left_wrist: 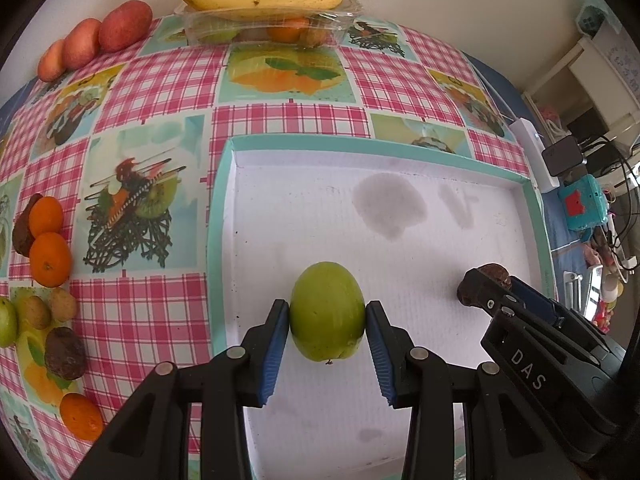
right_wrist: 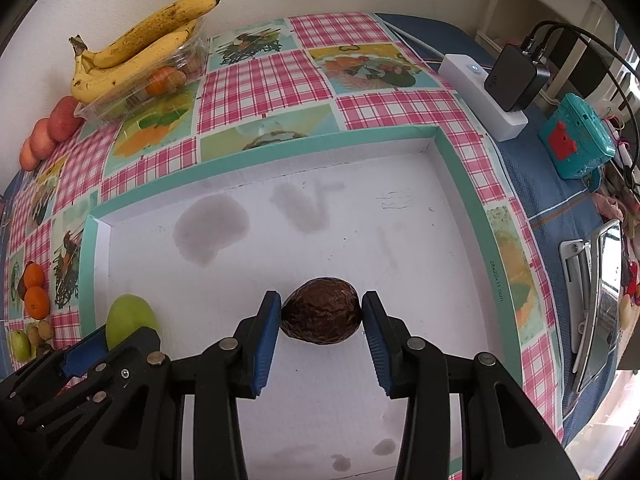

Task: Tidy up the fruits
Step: 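Carry the green pear with the left tool while the right tool carries the brown fruit over the white tray, then open the left tool onto the white tray while the right tool releases the brown fruit there, then move both tools back toward the row of fruits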

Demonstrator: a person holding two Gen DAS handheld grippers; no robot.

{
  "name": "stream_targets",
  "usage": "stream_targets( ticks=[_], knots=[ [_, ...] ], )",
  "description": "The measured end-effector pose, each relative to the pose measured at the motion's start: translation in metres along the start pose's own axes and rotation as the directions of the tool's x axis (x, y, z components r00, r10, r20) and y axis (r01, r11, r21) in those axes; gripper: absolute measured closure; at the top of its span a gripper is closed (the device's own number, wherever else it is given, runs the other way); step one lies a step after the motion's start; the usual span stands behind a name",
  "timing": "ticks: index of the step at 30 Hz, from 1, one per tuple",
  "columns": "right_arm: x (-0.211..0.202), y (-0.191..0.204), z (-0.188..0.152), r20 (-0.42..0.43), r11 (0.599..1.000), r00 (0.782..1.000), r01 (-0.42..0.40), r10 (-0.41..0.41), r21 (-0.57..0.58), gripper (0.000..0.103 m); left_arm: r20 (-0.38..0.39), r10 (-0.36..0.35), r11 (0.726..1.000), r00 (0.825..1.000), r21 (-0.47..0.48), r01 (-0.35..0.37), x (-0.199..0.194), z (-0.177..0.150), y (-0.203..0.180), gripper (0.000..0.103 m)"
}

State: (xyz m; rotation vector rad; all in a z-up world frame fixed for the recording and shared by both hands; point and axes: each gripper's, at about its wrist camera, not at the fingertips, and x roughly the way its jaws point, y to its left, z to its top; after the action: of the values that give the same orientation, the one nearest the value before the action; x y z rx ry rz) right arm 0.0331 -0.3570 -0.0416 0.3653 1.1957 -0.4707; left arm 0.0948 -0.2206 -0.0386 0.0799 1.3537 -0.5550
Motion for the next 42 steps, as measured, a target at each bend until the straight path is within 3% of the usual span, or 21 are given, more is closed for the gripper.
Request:
stream_targets(
  ticks=[11,15,16,19,23,25,26,29,32,42],
  knots=[
    [0.002,-0.001,-0.001,-0.010,1.000,1.000,-0.004,0.004,0.006,0.056,-0.004,0.006,1.000,1.000,-0.003,-0.006,-0.001,0.001,0.000,0.057],
    [0.004,-0.002,-0.001,-0.022,1.000,1.000,-0.006,0.006,0.010,0.052,-0.004,0.006,1.000,1.000,-0.017,-0.006,-0.005,0.001,0.003,0.043],
    [0.003,-0.002,-0.001,-0.022,1.000,1.000,-0.009,0.009,0.013,0.052,-0.004,0.002,1.000,1.000,-0.023,-0.002,-0.006,0.002,0.004,0.042],
    [0.001,-0.001,0.000,-0.014,1.000,1.000,0.003,-0.002,0.010,0.036,0.002,-0.002,0.999,1.000,-0.032,0.002,-0.012,0.002,0.005,0.040],
    [-0.005,-0.003,0.001,0.004,1.000,1.000,-0.001,0.001,0.016,0.035,0.018,0.000,0.999,1.000,-0.036,0.001,-0.022,0.003,0.007,0.034],
    [-0.009,-0.006,0.003,0.018,1.000,1.000,0.013,-0.013,0.022,0.029,0.026,0.000,0.999,1.000,-0.038,0.001,-0.027,0.004,0.009,0.030],
    [-0.010,-0.007,0.004,0.024,1.000,1.000,0.017,-0.017,0.026,0.021,0.032,0.005,0.999,0.999,-0.038,-0.004,-0.029,0.004,0.010,0.027],
    [-0.014,-0.011,0.005,0.042,0.999,0.999,0.023,-0.025,0.039,0.021,0.059,0.036,0.998,0.998,-0.049,-0.033,-0.037,0.006,0.018,0.015],
    [-0.017,-0.013,0.006,0.055,0.999,0.998,0.031,-0.033,0.037,0.021,0.103,0.079,0.995,0.992,-0.067,-0.072,-0.045,0.007,0.029,0.000],
    [-0.021,-0.003,0.003,0.088,0.999,0.995,0.044,-0.043,-0.009,0.020,0.222,0.237,0.968,0.946,-0.137,-0.211,-0.078,0.005,0.075,0.000]
  ],
)
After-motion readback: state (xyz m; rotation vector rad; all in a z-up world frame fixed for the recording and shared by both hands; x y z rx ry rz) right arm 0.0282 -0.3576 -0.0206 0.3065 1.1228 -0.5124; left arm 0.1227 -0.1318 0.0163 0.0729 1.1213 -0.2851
